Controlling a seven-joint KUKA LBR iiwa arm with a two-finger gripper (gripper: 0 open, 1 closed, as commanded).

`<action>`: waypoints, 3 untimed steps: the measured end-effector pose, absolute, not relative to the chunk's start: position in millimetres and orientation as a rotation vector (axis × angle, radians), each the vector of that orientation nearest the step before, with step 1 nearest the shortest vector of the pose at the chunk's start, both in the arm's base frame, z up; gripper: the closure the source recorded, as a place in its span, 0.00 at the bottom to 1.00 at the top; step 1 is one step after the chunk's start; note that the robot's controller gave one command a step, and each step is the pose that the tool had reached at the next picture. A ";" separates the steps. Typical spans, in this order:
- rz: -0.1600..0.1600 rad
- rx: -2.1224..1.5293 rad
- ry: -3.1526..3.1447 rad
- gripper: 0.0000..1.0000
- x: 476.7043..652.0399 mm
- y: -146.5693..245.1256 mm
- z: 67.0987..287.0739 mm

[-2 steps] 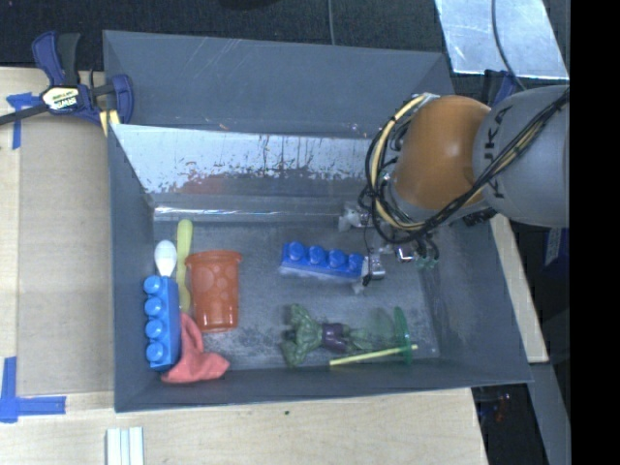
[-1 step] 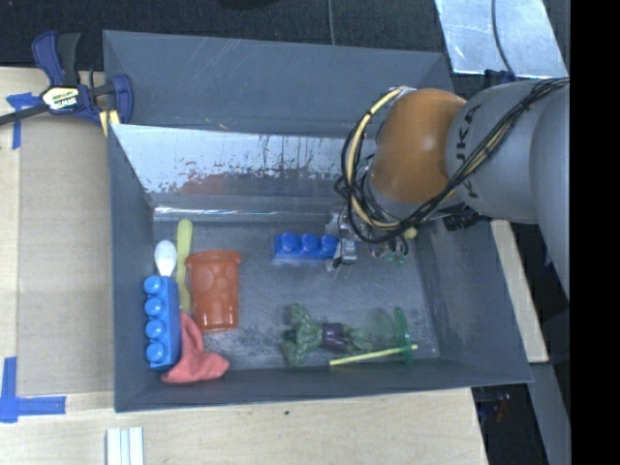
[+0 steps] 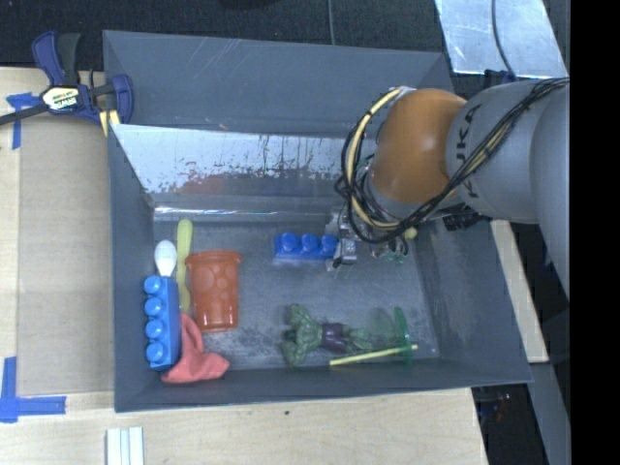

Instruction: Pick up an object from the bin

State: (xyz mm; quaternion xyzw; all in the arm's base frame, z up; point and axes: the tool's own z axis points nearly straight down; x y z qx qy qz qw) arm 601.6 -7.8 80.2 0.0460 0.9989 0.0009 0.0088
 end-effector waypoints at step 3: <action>-0.002 -0.164 3.118 0.00 598.7 -15.8 143.1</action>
Offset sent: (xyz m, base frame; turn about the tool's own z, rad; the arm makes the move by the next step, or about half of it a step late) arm -0.0287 0.0054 0.1959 0.0026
